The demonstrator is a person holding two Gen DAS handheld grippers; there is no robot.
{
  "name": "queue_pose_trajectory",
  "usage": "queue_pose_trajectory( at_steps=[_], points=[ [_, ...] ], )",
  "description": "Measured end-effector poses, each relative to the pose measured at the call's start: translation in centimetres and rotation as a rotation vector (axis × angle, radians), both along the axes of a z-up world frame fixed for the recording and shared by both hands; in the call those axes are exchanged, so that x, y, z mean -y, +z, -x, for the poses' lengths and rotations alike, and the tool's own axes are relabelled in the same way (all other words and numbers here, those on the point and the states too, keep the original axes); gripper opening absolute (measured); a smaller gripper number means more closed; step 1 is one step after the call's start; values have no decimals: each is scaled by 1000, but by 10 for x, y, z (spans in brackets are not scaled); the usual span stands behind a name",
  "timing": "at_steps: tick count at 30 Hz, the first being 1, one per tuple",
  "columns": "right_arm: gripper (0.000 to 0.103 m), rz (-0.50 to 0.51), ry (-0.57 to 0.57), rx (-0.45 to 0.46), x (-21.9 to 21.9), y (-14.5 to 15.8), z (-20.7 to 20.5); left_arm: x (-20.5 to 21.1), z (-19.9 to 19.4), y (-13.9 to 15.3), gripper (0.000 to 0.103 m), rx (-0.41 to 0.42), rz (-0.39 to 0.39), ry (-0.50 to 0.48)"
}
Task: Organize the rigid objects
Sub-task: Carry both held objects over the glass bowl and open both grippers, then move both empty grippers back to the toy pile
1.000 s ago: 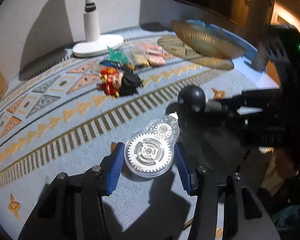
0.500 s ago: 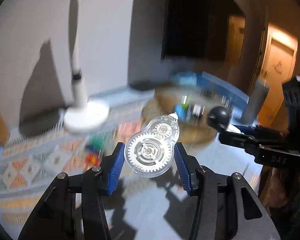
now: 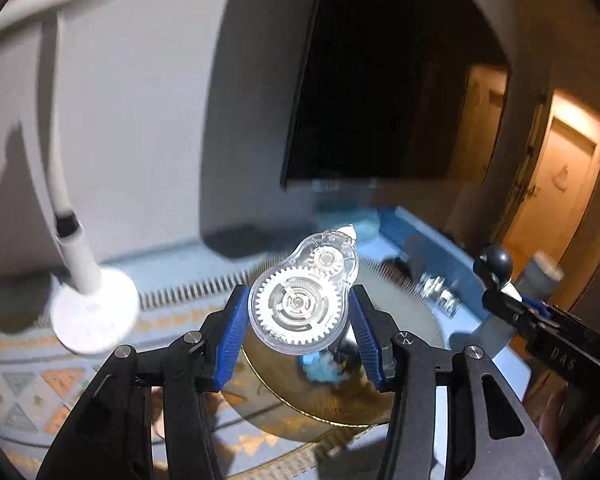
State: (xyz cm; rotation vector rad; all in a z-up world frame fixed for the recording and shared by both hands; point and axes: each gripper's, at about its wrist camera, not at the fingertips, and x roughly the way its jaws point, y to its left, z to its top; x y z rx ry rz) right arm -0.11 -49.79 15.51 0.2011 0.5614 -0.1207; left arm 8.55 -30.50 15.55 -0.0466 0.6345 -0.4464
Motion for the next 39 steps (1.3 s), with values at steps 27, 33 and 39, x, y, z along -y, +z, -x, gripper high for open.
queue_pose_trajectory(
  at_steps=[27, 33, 39],
  points=[
    [55, -87, -20, -230, 38, -58, -21, 2, -3, -31, 71, -95, -37, 11],
    [60, -80, 23, -147, 13, -28, -4, -65, 34, 18, 72, 15, 49, 68],
    [61, -51, 158, -106, -46, -14, 5, -141, 74, 48, 73, 91, 78, 174]
  ],
)
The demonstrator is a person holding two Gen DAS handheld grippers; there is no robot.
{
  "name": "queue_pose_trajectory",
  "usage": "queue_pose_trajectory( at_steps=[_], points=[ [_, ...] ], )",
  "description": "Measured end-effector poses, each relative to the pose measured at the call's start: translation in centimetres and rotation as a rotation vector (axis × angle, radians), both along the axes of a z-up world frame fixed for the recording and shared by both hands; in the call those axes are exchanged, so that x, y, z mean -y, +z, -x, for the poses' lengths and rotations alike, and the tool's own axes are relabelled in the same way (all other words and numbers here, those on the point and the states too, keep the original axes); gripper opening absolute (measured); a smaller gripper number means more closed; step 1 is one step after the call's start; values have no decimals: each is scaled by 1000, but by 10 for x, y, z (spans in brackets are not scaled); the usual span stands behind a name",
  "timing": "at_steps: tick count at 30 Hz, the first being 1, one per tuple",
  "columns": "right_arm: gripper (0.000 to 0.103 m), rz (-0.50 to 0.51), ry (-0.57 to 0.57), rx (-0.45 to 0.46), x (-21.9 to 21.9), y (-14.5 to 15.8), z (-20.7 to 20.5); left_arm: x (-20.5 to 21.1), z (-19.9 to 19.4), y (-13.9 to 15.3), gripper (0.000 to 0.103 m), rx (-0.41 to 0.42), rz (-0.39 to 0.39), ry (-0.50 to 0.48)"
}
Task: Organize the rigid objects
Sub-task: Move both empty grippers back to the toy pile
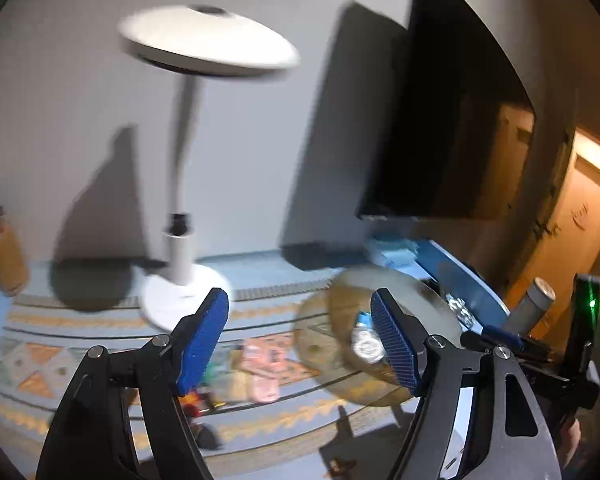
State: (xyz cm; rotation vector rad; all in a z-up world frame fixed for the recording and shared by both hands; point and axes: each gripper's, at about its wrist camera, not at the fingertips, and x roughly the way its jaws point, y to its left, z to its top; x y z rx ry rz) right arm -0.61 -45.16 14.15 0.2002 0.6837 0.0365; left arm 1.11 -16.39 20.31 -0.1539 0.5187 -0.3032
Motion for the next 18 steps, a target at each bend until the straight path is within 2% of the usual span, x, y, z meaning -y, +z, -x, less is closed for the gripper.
queue_pose_trajectory(
  at_steps=[4, 8, 13, 18],
  points=[
    [62, -4, 87, -2, -40, -1, 3, -52, 22, 1, 73, 23, 5, 93],
    [62, 14, 163, -28, -82, -13, 4, -91, 31, -19, 73, -31, -5, 146],
    [62, -1, 243, -103, -121, -41, -3, -103, 25, -77, 73, -193, -18, 142],
    [62, -38, 262, -222, -140, -80, -30, -77, 7, -149, 73, -363, -50, 69]
  ],
)
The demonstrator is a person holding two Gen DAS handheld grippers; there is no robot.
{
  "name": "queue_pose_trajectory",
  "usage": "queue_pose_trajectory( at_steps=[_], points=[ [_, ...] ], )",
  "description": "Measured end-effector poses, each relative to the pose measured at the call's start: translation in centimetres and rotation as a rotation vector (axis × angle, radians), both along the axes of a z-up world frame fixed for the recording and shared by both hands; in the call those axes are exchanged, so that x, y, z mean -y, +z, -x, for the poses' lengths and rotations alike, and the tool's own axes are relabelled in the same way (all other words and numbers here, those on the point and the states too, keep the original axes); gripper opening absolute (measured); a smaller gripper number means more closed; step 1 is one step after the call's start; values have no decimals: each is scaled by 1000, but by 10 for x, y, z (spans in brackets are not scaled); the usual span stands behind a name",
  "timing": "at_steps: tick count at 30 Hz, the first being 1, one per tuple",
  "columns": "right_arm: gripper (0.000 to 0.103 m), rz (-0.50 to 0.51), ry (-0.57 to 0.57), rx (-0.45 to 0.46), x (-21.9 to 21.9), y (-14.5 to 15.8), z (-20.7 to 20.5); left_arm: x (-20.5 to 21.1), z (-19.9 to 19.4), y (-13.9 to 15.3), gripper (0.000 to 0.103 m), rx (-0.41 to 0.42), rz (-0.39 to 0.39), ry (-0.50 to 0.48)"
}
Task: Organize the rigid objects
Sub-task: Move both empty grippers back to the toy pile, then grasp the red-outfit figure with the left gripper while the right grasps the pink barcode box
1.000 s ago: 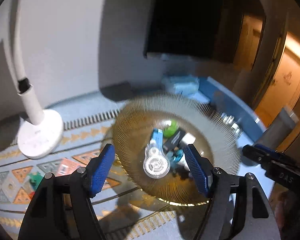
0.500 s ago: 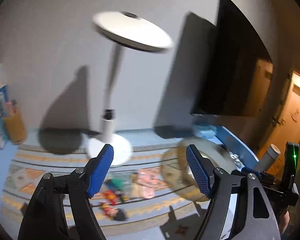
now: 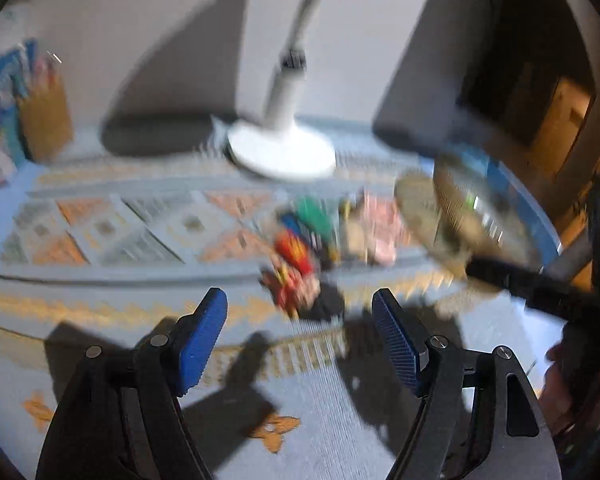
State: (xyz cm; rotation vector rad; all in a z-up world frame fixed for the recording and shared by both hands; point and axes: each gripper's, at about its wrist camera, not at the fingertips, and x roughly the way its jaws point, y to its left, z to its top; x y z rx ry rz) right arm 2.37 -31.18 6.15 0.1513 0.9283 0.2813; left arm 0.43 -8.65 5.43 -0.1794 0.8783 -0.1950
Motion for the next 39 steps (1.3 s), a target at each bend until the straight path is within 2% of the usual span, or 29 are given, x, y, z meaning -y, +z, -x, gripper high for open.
queue_pose_trajectory(
  at_steps=[3, 6, 14, 20, 24, 31, 33, 36, 37, 38, 39],
  points=[
    [62, -48, -1, -91, -3, -28, -24, 19, -11, -25, 73, -40, -48, -9],
    [62, -50, -28, -124, -5, -44, -43, 26, -24, -38, 73, -56, -80, 3],
    [62, 18, -86, -68, -17, -54, -90, 19, -32, -47, 70, -42, -65, 5],
    [62, 133, -56, -16, -32, -69, -120, 14, -34, -46, 68, -26, -32, 10],
    [63, 126, -20, -11, -33, -75, -137, 19, -33, -46, 68, -20, -61, 3],
    [66, 93, 40, -4, -40, -74, -160, 16, -34, -47, 68, -16, -30, 7],
    [51, 92, 65, 13, -44, -72, -158, 16, -34, -47, 68, -15, -30, 7],
    [41, 112, 75, 40, -45, -70, -151, 17, -34, -47, 68, -13, -31, 7],
    [40, 117, 66, 42, -43, -69, -150, 17, -34, -47, 68, -14, -31, 6],
    [40, 109, 63, 36, -41, -70, -148, 17, -34, -47, 64, -13, -29, 1],
    [40, 92, 58, 26, -37, -70, -146, 17, -34, -47, 52, -11, -15, -16]
  ],
)
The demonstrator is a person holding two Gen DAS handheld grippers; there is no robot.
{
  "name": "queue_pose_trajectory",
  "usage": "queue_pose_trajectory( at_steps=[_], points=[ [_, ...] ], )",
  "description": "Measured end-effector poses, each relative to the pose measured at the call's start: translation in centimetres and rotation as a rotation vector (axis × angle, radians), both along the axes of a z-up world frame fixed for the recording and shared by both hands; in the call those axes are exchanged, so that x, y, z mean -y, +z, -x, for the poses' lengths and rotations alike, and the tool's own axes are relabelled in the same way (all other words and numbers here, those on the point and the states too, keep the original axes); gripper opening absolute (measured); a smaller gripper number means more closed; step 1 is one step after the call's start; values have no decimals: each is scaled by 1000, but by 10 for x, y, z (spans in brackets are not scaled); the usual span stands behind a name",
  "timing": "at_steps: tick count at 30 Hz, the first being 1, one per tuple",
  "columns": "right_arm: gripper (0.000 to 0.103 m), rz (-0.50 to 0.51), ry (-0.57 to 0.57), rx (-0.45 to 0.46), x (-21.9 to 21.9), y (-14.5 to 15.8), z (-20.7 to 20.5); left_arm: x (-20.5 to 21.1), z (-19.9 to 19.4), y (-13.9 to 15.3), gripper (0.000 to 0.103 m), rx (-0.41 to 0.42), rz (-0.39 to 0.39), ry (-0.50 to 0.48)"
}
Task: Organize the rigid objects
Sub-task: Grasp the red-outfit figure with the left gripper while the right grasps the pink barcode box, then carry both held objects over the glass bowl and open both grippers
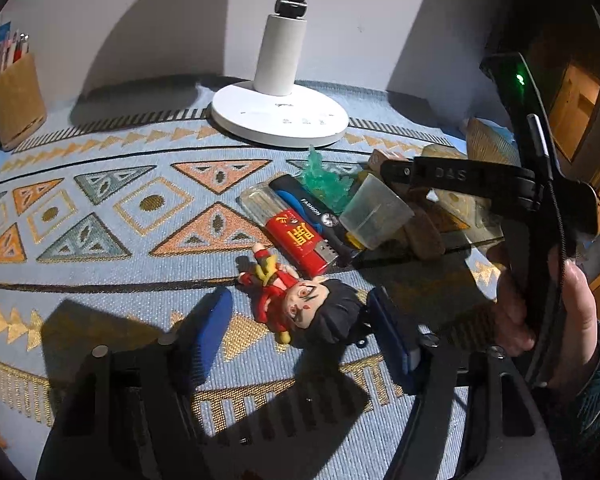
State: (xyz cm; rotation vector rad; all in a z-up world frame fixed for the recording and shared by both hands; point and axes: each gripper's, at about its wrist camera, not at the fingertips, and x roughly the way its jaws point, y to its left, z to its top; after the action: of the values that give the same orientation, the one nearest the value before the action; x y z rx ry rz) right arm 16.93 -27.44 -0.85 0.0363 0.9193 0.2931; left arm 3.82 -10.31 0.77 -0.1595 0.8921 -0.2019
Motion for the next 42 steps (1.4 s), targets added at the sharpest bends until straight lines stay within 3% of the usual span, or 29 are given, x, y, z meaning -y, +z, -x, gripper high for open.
queue_pose_trajectory(
  at_steps=[6, 9, 14, 17, 19, 25, 28, 30, 32, 33, 39, 42],
  points=[
    [40, -99, -39, 6, 22, 24, 55, -4, 10, 2, 51, -22, 31, -94],
    [40, -80, -51, 50, 32, 38, 100, -11, 25, 4, 51, -31, 56, -198],
    [40, -74, -58, -1, 51, 22, 154, -7, 52, 2, 52, -17, -47, -350],
    [40, -83, -69, -19, 57, 12, 170, -3, 64, 4, 55, -4, -107, -383],
    [40, -97, -66, -34, 59, 6, 175, -6, 68, 4, 63, -1, -139, -365],
    [40, -69, -56, -31, 59, 1, 191, -29, 83, 5, 65, 3, -170, -296],
    [41, -73, -51, -33, 59, -1, 192, -32, 85, 7, 65, -9, -122, -296],
    [47, -79, -47, -36, 59, -1, 192, -26, 85, 9, 65, -1, -115, -307],
    [62, -109, -37, -43, 61, -1, 193, -15, 82, 10, 65, 0, -111, -316],
    [64, -125, -34, -42, 62, 0, 195, -10, 78, 9, 65, -7, -104, -313],
    [65, -51, -39, -22, 62, -1, 201, 3, 66, -2, 64, -31, -68, -238],
    [64, 6, -40, -1, 54, -2, 202, 8, 68, -2, 64, -26, -96, -206]
  ],
)
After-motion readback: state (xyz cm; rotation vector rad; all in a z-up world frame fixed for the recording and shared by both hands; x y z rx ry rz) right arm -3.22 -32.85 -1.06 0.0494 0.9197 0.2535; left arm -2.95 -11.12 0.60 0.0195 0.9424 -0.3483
